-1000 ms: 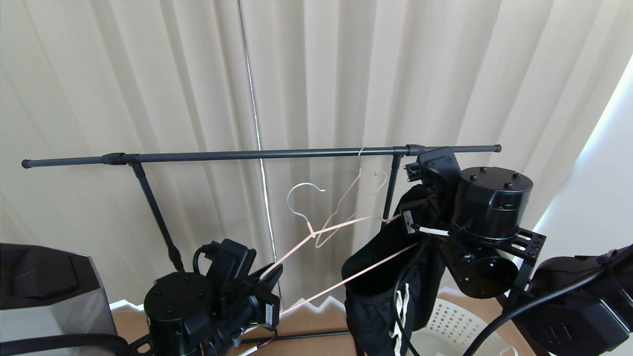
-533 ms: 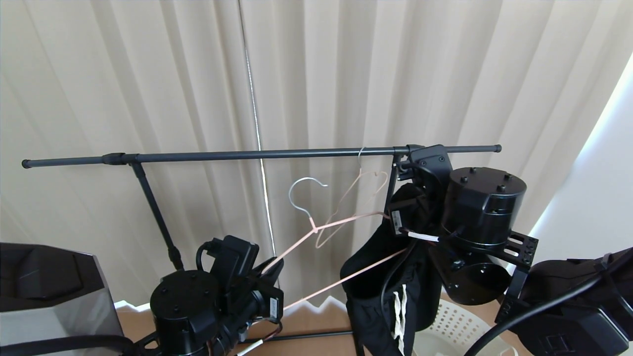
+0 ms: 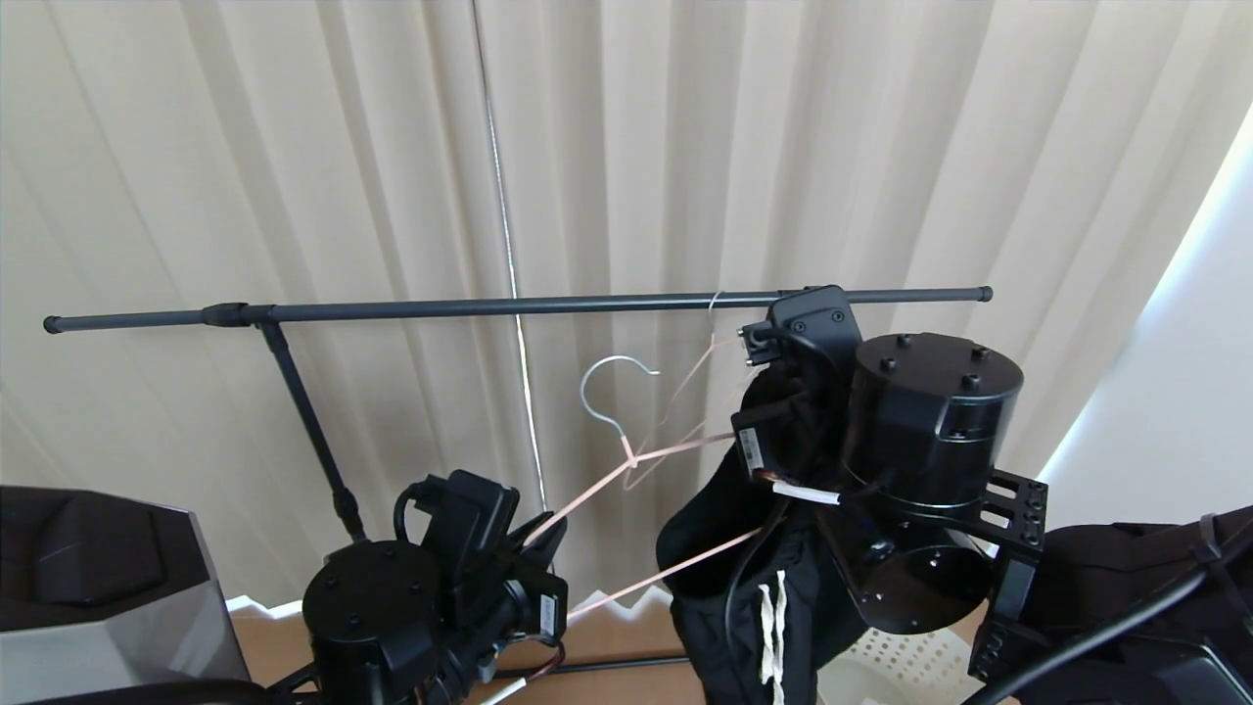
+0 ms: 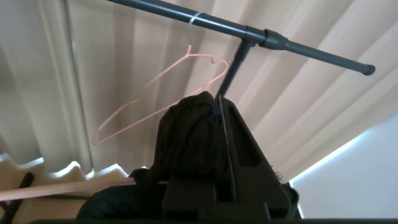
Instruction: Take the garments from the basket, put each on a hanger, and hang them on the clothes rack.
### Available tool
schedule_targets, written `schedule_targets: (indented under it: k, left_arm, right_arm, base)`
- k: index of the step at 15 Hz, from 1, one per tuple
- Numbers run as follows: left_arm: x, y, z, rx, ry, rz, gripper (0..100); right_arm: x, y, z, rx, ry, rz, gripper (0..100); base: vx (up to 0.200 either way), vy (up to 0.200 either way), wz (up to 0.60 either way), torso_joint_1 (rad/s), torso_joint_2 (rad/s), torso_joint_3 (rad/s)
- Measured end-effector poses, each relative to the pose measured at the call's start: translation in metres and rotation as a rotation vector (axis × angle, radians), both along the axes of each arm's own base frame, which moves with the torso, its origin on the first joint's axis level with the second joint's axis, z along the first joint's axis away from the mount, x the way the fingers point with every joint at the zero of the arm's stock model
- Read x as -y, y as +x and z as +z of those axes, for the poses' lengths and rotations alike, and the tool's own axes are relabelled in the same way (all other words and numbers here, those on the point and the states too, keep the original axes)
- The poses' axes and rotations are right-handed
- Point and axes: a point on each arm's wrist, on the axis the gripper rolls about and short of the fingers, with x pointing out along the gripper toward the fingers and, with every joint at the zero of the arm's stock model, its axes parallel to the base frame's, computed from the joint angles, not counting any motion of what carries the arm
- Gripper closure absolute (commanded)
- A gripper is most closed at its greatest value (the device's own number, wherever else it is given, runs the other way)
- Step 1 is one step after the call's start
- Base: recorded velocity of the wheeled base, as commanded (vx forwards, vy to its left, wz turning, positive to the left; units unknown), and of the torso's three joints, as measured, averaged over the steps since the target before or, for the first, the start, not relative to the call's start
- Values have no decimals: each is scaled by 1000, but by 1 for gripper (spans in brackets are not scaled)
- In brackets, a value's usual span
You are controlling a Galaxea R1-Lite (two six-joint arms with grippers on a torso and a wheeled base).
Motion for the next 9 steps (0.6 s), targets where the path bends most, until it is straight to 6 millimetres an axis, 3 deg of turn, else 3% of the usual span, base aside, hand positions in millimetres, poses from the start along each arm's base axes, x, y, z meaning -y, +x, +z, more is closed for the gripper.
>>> schedule_targets:
  k: [9]
  left_arm:
    - [1,0,0,0,0,-3,100]
  right_arm:
    - [-48,-35,18,44,71,166,100]
  base:
    - [0,0,0,0,0,0]
